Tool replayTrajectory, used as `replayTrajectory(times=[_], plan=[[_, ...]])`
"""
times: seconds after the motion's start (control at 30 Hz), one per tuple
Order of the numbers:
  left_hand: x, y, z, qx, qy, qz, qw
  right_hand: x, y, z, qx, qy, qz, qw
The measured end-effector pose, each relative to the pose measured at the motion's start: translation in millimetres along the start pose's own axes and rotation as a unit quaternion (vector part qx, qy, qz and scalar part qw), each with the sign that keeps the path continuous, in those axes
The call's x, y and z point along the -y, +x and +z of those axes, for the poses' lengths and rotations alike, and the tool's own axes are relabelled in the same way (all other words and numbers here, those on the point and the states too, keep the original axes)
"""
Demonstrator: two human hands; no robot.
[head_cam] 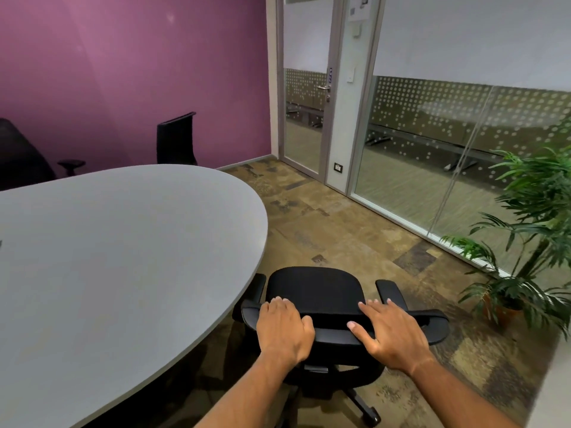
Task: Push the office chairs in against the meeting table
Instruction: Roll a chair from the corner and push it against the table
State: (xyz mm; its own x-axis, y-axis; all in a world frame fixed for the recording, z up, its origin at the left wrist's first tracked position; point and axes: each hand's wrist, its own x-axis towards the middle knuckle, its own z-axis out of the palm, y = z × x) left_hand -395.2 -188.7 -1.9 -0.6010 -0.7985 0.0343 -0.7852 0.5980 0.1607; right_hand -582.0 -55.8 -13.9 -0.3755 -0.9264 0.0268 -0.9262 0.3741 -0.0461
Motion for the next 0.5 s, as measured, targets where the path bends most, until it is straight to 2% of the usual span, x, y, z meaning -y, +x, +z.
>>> replayTrajectory(times=[0.23, 0.5], plan=[[-17, -29, 5, 0.004, -0.015, -0.066, 0.998, -15, -5, -2, -0.020, 0.018, -0.061, 0.998], [-15, -38, 2, 0.067, 0.003, -0.095, 0.993, -19, 12, -7, -0.019, 0.029, -0.130, 0.991]])
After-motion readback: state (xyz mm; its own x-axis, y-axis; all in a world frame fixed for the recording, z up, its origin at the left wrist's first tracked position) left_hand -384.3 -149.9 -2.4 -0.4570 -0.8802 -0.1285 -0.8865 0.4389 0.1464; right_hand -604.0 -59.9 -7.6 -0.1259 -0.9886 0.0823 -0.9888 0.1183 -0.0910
